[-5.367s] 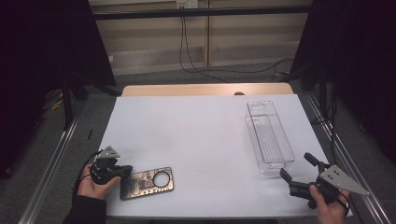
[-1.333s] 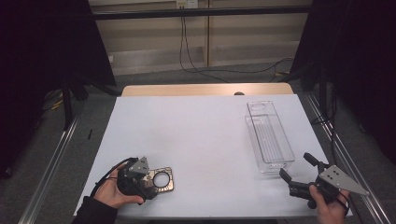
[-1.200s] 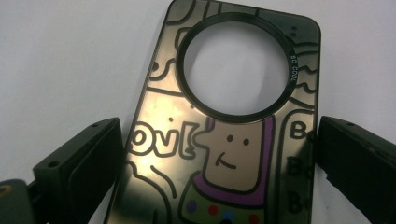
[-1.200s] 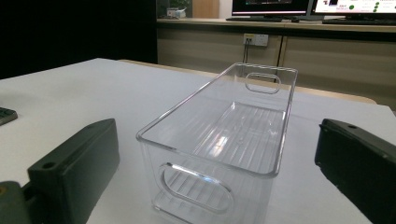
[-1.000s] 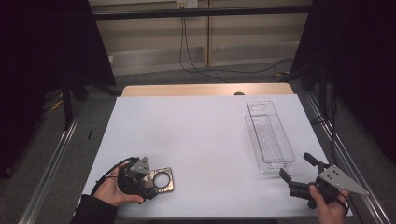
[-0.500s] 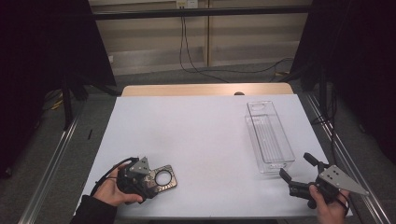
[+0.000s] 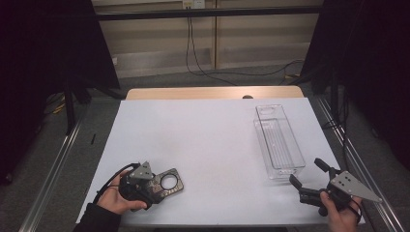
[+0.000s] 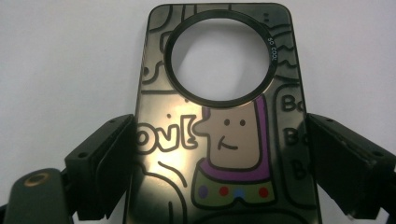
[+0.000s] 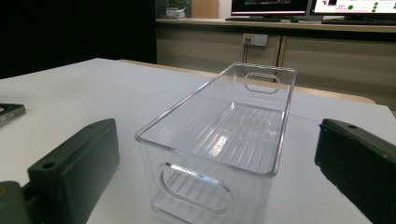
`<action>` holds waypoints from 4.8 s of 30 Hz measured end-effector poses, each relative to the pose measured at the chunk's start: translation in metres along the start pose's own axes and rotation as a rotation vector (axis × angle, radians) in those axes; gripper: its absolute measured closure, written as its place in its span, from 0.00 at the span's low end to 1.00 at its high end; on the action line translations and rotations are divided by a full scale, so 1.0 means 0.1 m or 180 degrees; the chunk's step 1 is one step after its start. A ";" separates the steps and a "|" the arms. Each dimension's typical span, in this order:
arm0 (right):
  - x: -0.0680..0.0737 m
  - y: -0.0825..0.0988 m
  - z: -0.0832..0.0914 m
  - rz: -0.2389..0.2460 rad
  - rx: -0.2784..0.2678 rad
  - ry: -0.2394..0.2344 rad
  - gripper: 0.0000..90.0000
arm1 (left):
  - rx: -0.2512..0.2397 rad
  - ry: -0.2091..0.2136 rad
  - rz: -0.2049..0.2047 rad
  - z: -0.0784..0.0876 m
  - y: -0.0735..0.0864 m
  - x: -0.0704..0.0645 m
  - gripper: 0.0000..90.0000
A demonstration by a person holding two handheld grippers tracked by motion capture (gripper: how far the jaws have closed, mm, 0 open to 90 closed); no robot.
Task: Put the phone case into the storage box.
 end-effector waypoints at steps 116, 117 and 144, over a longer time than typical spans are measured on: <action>1.04 -0.68 -0.44 0.0085 -0.0142 -0.2031 0.00 | -0.2035 0.0873 -0.0644 -0.12 -1.28 -0.47 0.14; 1.06 -0.70 -0.45 0.0075 -0.0146 -0.2064 0.00 | -0.2040 0.0888 -0.0667 -0.12 -1.29 -0.47 0.14; 1.24 -0.80 -0.64 0.0094 -0.0137 -0.2686 0.00 | -0.2036 0.1085 -0.0809 -0.17 -1.34 -0.55 0.14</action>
Point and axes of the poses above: each handheld gripper's, and its own axes: z roughly backward along the jaws, y roughly out of its underside, x roughly to its left, the point moved 2 cm from there along -z, roughly forward along the jaws, and after that the axes turned 12 degrees about y, right-handed, at the moved point
